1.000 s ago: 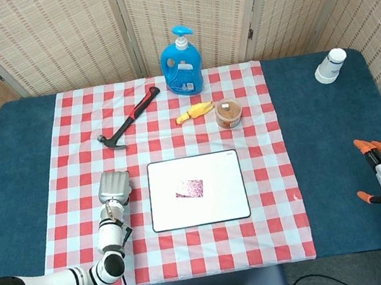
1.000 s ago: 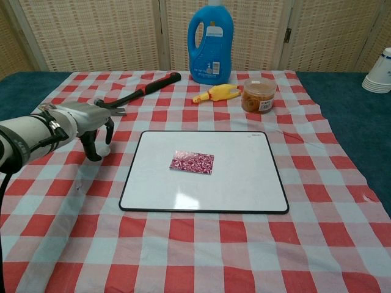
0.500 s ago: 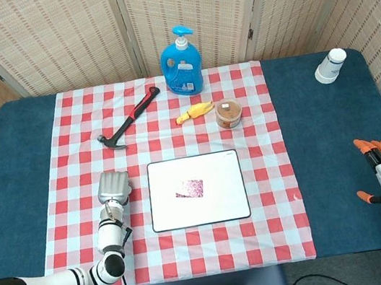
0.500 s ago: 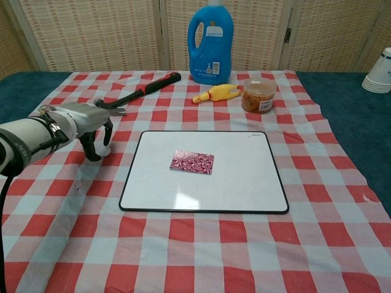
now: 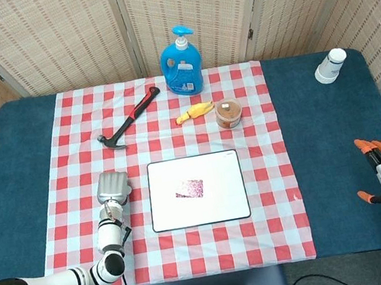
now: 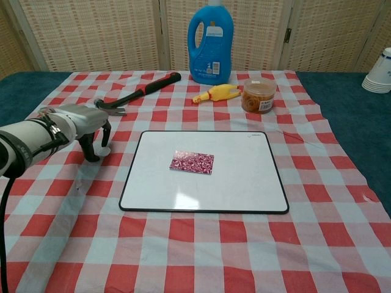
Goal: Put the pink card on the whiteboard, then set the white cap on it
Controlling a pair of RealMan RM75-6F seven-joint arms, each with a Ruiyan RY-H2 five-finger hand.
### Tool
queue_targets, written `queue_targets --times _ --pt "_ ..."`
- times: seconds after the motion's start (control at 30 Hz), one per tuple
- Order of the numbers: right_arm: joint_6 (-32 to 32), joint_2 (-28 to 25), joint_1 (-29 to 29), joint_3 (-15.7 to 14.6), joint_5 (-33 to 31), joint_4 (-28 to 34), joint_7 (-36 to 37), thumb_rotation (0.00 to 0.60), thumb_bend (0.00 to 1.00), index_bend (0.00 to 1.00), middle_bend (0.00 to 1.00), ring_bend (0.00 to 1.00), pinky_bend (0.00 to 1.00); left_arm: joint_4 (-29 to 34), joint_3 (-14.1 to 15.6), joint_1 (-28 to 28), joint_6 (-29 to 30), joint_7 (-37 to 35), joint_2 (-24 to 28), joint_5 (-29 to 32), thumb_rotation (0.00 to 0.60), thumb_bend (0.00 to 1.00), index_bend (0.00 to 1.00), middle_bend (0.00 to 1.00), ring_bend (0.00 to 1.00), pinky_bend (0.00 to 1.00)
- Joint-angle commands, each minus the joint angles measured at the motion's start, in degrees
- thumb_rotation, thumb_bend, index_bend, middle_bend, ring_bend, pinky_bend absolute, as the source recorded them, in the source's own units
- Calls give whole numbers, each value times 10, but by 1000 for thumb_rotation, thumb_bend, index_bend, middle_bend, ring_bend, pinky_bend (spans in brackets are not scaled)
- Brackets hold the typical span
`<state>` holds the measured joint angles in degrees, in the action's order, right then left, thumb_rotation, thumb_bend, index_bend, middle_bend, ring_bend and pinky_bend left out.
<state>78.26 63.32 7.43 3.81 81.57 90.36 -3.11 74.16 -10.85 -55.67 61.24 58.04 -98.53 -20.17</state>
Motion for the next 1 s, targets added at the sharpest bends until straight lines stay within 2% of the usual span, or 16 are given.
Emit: queue_targets --times 0.03,0.57,1.0 --pt "-1 0 0 0 -1 0 -1 600 17 0 121 77 132 -2 0 0 0 -1 -2 -3 600 302 434 1000 1000 1000" --pt "-7 1 3 3 -8 -1 -2 600 16 0 121 77 132 -22 -4 3 -8 -4 -9 -10 600 309 485 1000 1000 1000" --pt "-9 2 5 3 -8 -3 -1 600 16 0 121 77 132 -3 -10 4 4 -5 0 -23 600 318 519 1000 1000 1000"
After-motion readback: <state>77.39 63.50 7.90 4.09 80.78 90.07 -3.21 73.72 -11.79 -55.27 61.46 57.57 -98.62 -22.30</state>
